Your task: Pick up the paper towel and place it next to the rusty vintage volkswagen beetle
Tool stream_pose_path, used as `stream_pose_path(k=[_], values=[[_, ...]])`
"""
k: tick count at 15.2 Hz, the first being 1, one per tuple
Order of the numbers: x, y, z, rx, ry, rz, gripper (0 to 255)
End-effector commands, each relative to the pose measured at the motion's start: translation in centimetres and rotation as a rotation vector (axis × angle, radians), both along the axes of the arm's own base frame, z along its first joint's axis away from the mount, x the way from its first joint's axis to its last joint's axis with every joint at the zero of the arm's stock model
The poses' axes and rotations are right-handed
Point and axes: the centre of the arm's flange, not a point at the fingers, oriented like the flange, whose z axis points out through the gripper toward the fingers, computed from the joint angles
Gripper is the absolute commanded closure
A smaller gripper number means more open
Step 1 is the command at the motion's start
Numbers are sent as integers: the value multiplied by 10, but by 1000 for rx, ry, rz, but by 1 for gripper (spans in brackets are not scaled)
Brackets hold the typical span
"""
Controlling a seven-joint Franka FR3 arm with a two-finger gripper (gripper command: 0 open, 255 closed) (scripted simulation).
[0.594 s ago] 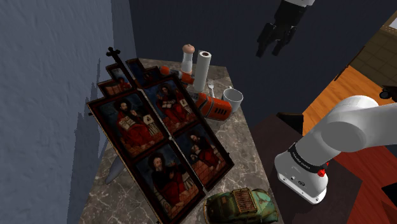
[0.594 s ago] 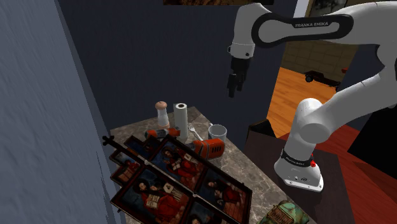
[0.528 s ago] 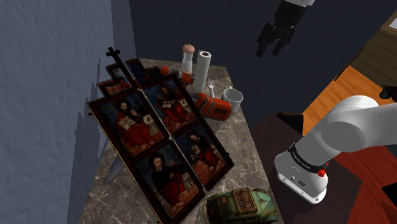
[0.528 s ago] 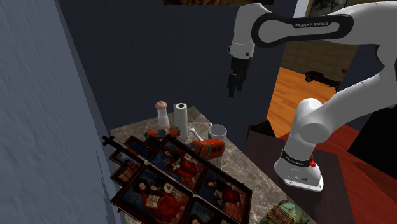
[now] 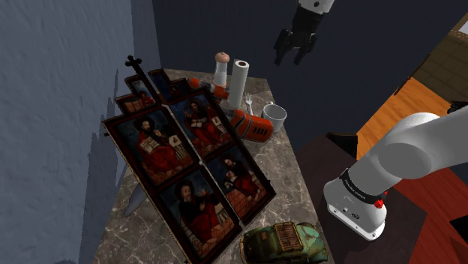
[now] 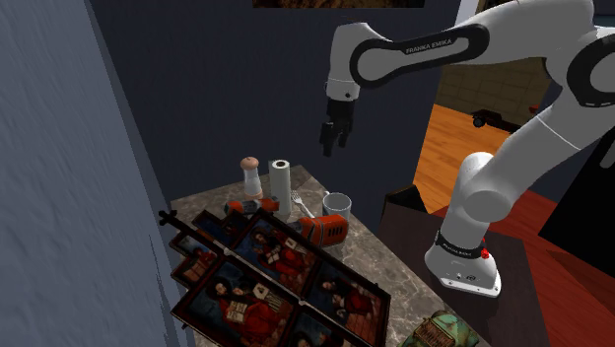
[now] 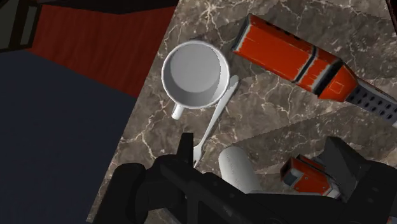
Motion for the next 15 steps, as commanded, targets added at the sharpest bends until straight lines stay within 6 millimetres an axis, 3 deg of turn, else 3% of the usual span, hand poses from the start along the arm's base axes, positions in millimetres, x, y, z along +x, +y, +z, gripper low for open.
stream_pose_path(k=[1,13,15], values=[[22,2,-11,5,-7,-9,0],[162,12,-67,34,-41,-62,0],[163,14,-78,34,-41,-62,0]])
